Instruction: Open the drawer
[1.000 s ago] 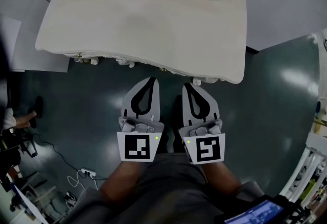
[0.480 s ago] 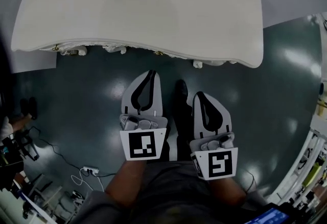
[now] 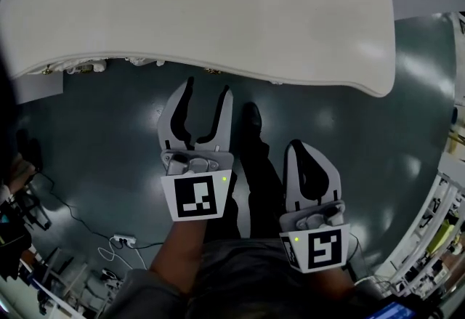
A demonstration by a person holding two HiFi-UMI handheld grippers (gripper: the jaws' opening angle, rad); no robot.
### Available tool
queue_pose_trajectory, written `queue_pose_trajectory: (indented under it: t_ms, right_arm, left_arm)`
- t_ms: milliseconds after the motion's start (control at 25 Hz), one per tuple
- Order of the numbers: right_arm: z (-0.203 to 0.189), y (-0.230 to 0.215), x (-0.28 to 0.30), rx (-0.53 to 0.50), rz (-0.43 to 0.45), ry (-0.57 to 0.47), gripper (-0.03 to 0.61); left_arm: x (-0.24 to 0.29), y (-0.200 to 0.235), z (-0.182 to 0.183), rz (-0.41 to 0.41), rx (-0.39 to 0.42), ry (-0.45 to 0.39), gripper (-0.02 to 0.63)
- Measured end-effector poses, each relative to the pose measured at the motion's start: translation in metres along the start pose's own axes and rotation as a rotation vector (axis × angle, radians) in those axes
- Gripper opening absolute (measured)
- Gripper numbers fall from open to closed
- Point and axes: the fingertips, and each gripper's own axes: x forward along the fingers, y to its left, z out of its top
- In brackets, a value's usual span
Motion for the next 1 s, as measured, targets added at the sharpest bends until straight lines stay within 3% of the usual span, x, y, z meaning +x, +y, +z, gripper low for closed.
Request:
queue_pose_trajectory:
  t_ms: [720,1000]
  right_arm:
    - [-0.004,-0.027,0.001,0.0,-0.024,0.033,0.014]
    - [-0.01,-0.029,0.004,-0.005,-0.035,0.045,0.014]
  left_arm:
    - [0.033,-0.002,-0.015,0.028,-0.013,0.023,0.221]
    - [0.037,0.006,-0.024,0.058,0.019,0.024,0.148]
